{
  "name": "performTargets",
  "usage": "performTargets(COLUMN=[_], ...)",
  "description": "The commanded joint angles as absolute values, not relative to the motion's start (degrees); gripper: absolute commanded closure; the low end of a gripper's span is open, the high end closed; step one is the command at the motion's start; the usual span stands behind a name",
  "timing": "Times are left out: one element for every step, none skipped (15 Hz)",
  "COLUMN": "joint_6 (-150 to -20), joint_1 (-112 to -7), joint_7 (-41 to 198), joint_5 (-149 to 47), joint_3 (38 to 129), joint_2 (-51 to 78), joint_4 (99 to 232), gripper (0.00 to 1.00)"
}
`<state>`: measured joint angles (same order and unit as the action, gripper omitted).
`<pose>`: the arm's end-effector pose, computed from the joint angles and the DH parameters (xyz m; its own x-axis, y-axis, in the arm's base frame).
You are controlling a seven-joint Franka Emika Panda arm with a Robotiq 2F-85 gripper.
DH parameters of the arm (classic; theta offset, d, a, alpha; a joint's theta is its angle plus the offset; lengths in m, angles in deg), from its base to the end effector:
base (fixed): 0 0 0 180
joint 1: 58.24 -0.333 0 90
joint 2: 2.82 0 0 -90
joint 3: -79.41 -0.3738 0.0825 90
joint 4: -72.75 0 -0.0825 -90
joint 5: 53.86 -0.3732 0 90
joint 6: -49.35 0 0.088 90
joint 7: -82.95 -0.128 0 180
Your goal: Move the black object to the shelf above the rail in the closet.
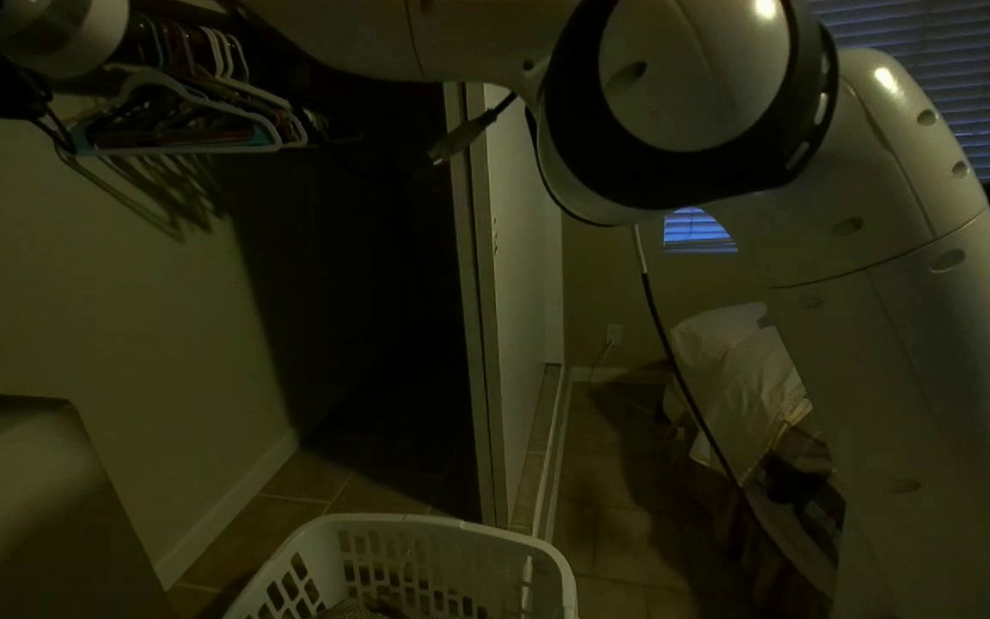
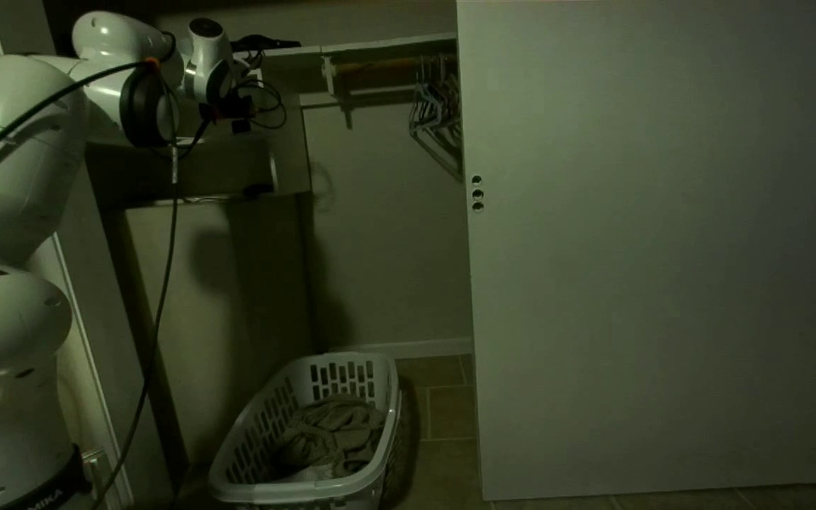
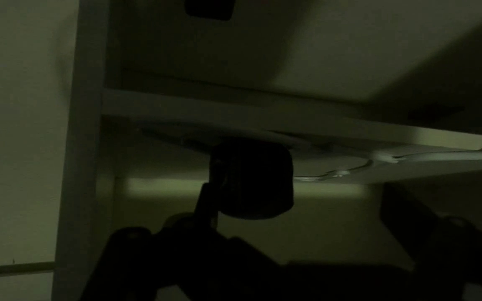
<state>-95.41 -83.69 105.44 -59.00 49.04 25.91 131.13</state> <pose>0.5406 0.5320 0.7606 0.1897 0.4132 0.8907 0.8976 -0.4407 0.0133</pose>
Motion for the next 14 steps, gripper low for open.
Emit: performTargets(joint_6=[-96.15,-95.99,-95.99,-96.11,-96.10,-96.24,-96.77,-96.87,-96.79,-96.78,-96.67,-96.60,-96.49,-96.45], joint_1=[-88.24,-88.87,-89.66,-90.38,-91.04,-91.64,-91.80,-92.34,-92.68,-93.02,-93.30,-93.61,-93.82,-94.13], joint_7=[105.14,105.10,104.74,104.41,104.00,103.67,103.39,102.98,102.88,102.72,102.60,102.50,102.43,102.30], joint_5=[-56.73,-56.55,-56.21,-55.94,-55.68,-55.47,-55.19,-54.91,-54.78,-54.59,-54.57,-54.56,-54.58,-54.57], joint_3=[52.22,52.77,53.74,54.61,55.48,56.21,56.59,57.44,57.98,58.59,59.08,59.57,60.05,60.60], joint_2=[30.67,31.43,32.12,32.78,33.40,34.08,34.27,34.78,35.18,35.57,35.89,36.17,36.36,36.56], joint_4=[123.71,122.62,121.52,120.55,119.54,118.46,118.41,117.66,117.05,116.49,115.99,115.53,115.11,114.65], gripper=[0.06,0.14,0.23,0.22,0.11,0.07,0.05,0.00,0.00,0.16,0.25,0.27,0.33,0.40])
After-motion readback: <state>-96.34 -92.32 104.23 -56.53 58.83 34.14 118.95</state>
